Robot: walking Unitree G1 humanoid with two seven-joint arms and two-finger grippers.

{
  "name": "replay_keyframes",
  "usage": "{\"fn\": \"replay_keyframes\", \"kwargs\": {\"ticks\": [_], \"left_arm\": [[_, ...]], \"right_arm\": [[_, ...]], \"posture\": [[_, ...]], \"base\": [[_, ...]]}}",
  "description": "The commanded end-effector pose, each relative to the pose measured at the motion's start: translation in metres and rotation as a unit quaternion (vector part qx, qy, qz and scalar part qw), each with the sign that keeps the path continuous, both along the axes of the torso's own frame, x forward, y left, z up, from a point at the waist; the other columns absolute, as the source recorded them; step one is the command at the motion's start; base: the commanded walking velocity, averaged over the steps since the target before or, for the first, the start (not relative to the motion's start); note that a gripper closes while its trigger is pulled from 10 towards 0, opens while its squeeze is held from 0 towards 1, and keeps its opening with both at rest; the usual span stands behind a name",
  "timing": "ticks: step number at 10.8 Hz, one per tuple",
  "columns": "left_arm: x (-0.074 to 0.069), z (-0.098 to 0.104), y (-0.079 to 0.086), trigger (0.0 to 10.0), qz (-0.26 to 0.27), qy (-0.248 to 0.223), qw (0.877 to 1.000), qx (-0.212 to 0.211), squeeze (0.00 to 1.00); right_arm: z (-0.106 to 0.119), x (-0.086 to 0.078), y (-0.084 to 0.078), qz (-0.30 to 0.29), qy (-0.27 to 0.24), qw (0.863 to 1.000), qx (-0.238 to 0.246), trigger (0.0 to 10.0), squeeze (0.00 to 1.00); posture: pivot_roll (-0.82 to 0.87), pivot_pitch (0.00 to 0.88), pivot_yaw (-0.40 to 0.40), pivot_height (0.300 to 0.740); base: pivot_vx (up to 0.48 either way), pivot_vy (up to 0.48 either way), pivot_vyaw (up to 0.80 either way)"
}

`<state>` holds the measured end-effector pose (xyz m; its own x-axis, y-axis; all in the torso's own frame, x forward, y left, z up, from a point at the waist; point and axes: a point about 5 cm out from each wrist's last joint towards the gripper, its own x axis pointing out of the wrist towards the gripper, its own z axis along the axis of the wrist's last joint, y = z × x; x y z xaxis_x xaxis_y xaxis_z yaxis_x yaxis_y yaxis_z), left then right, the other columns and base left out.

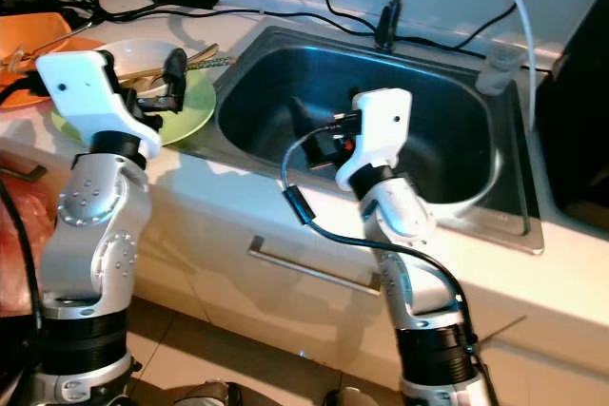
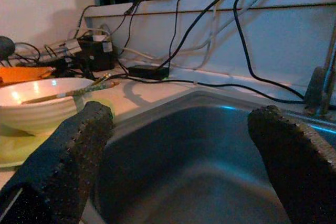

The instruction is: Kitchen organization

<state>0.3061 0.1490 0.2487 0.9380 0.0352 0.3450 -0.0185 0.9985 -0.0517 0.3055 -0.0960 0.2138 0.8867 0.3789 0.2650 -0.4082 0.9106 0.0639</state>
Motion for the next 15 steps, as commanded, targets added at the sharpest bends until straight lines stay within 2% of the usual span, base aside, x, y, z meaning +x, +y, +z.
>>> {"fn": "replay_keyframes", "kwargs": {"ticks": [1,3,8,12,15], "left_arm": [[0.001,0.0015,0.0004,10.0,0.001,0.001,1.0,0.002,0.0],[0.001,0.0009,-0.0004,10.0,0.001,0.002,1.0,0.001,0.0],[0.0012,-0.0003,-0.0004,10.0,-0.001,0.007,1.0,0.001,0.0],[0.0009,-0.0013,0.0016,10.0,0.005,0.008,1.0,-0.001,0.0],[0.0023,-0.001,0.004,10.0,0.015,0.008,1.0,0.004,0.0]], "right_arm": [[0.0007,-0.0007,0.0009,0.002,-0.001,1.0,0.003,10.0,0.0],[0.0012,-0.0004,0.0008,0.001,-0.001,1.0,0.002,10.0,0.0],[0.0014,-0.0001,0.001,0.0,0.002,1.0,0.001,10.0,0.0],[0.0007,-0.0007,0.0014,0.001,0.0,1.0,0.0,10.0,0.0],[0.0017,-0.0004,0.0015,0.002,-0.004,1.0,0.001,10.0,0.0]], "posture": [[-0.01,0.11,-0.048,0.74],[-0.01,0.109,-0.052,0.74],[-0.01,0.111,-0.052,0.74],[-0.01,0.113,-0.051,0.74],[-0.01,0.11,-0.05,0.74]], "base": [[0.0,0.0,0.0],[0.0,0.0,0.0],[0.0,0.0,-0.8],[0.0,0.0,0.0],[0.0,0.322,0.0]]}}
